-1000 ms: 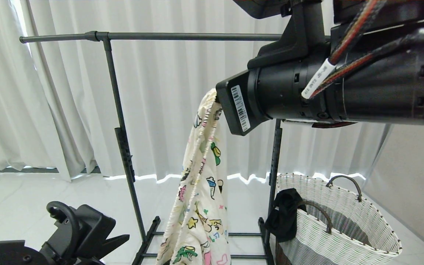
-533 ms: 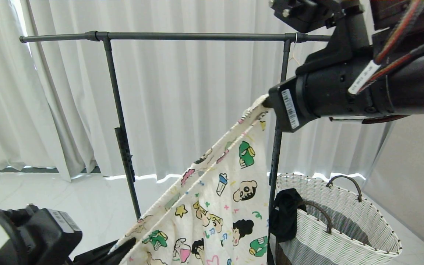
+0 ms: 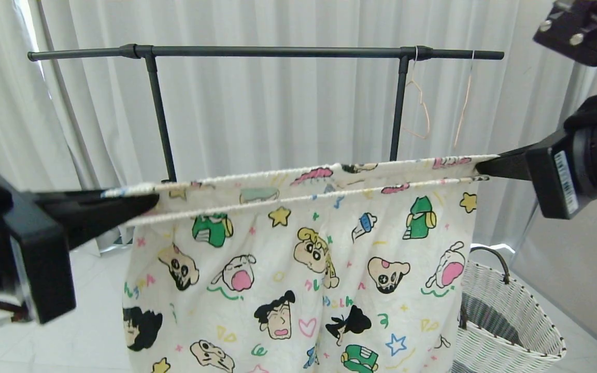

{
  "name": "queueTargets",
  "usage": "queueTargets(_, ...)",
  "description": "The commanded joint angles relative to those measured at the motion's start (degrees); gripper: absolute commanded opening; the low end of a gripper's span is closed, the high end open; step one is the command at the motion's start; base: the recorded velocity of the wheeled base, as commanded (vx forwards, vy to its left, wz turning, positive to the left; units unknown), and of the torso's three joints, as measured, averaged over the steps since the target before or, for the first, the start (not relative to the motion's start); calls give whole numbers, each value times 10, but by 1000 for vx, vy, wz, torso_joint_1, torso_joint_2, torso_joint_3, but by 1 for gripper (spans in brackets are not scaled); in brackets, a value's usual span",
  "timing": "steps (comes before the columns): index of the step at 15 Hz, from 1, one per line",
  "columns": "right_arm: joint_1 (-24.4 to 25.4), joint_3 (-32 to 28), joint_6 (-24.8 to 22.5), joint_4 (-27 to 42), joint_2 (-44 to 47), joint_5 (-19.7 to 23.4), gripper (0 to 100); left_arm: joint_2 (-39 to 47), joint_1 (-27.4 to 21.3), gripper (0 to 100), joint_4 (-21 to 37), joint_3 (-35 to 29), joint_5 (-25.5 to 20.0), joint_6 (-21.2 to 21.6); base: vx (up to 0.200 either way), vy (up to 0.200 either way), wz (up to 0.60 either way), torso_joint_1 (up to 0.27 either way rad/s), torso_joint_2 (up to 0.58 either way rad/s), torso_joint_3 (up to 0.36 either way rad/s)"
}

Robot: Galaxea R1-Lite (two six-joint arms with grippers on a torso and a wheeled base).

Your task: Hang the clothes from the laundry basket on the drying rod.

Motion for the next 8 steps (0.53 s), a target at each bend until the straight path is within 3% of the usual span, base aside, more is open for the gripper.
queueTargets(1, -1, -5, -10, 1, -31, -1, 0, 148, 8, 0, 74, -213, 1, 0, 0, 0, 0, 0, 0, 0)
queueTargets(2, -1, -10, -20, 0, -32, -1, 0, 169, 8, 0, 87, -260, 1, 0, 0, 0, 0, 0, 0, 0)
queueTargets(3, -1, -35, -54, -1, -32, -1, 0, 203, 1, 0, 145, -358, 1, 1, 0, 0, 0, 0, 0, 0)
queueTargets(4, -1, -54, -72, -1, -32, -1, 0, 211, -2, 0, 172, -385, 1, 1, 0, 0, 0, 0, 0, 0)
queueTargets(6, -15, -91, -90, -1, -29, 0, 0, 210, -4, 0, 181, -386, 1, 0, 0, 0, 0, 0, 0, 0)
queueTargets(8, -25, -85, -90, 2, -47, 3, 0, 211, -25, 0, 181, -387, 3, 1, 0, 0, 0, 0, 0, 0)
